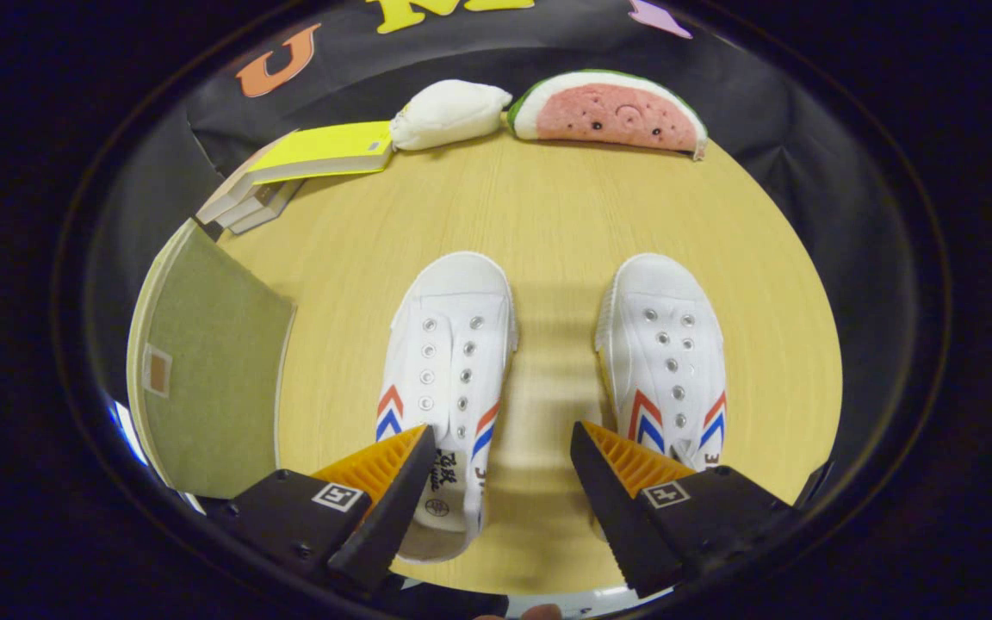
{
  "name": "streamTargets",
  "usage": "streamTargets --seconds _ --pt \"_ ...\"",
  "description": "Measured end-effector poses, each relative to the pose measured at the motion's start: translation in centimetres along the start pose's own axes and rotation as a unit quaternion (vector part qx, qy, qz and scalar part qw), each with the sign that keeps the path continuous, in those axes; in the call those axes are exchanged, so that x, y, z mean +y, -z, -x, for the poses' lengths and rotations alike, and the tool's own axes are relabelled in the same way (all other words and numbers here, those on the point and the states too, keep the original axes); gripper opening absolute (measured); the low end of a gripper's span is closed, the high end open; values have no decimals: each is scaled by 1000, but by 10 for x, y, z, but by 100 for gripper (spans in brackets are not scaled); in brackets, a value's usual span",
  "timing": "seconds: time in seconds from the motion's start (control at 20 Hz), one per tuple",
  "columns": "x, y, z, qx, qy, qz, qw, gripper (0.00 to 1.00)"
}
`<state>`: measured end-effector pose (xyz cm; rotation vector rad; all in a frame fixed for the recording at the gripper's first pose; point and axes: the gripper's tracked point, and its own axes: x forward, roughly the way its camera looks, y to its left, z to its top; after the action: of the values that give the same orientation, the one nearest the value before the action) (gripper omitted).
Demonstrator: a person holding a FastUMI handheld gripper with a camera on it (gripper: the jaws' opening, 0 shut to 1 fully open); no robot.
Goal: Open the storage box then place both shoes into the box .Put the left shoe in first, then the right shoe, with the right side of both shoes facing outward in a uniform manner.
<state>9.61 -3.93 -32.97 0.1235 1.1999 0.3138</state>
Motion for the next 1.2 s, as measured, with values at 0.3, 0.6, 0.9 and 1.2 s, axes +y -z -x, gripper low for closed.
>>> streamTargets --seconds 0.3,0.6,0.9,1.2 --pt "9 3 -11 32 -38 -9 999 65" --pt "19 3 -10 48 -62 -36 996 20" --pt "33 10 -1 56 -101 -101 988 6" --pt "60 19 37 26 -116 -135 984 6"
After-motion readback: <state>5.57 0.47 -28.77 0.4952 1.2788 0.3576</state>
